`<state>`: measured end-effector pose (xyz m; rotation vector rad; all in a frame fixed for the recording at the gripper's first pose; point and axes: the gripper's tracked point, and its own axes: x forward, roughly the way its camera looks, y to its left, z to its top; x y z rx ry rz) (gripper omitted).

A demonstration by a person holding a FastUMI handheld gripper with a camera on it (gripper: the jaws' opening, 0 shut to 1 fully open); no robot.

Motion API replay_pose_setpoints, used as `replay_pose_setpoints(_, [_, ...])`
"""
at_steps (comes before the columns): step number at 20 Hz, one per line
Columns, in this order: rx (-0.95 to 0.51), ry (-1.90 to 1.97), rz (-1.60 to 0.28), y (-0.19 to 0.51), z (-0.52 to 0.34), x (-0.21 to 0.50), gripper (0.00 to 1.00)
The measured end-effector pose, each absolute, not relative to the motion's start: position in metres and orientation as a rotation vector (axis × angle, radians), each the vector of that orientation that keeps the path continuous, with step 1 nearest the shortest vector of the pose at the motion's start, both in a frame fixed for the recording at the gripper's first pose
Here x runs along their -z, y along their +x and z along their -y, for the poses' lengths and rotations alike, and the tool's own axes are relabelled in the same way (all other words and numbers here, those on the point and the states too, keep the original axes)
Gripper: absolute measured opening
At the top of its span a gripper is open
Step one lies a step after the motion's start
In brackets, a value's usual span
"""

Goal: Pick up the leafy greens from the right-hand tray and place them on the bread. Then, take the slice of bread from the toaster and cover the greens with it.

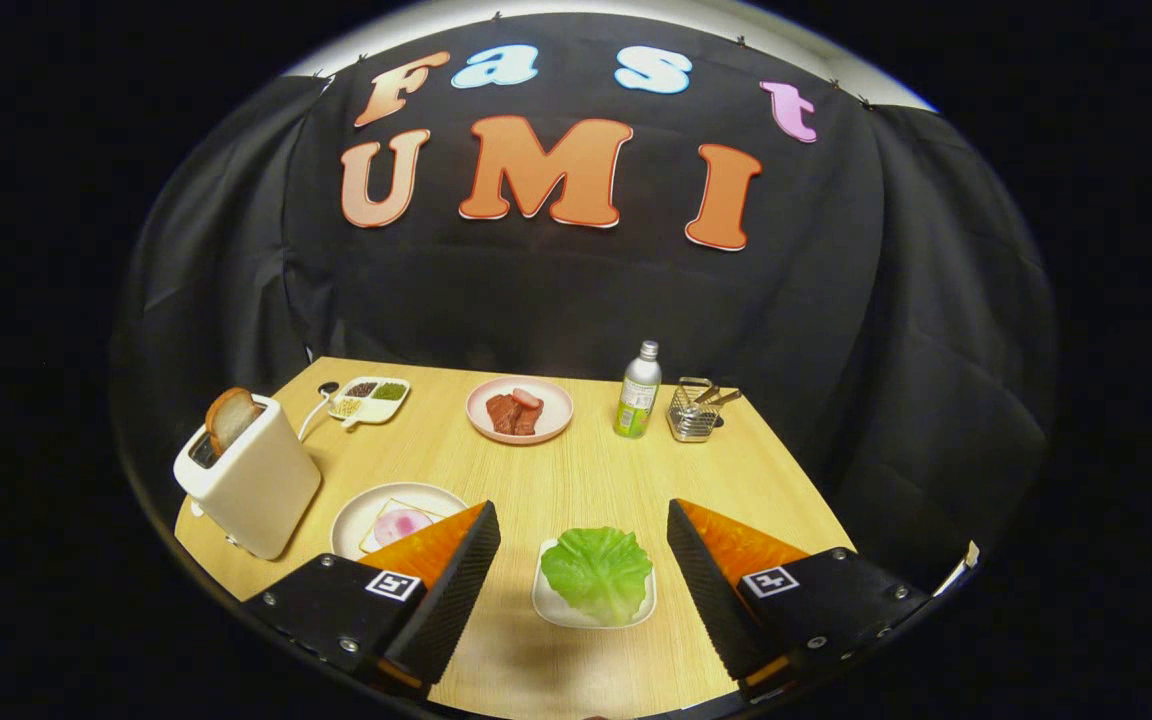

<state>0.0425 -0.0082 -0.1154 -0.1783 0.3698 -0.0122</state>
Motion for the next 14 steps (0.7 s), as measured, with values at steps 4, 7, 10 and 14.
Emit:
replay_pose_setpoints(4, [-0.001, -0.173, -0.518, 0.062, 0.014, 0.154, 1.0])
replay_pose_setpoints(7, [0.006, -0.202, -0.633, 0.077, 0.025, 0.183, 1.0])
replay_pose_setpoints(10, [0.003, -0.208, -0.748, 0.089, 0.034, 0.212, 1.0])
replay_pose_setpoints(14, [-0.004, -0.151, -0.906, 0.098, 0.036, 0.251, 1.0])
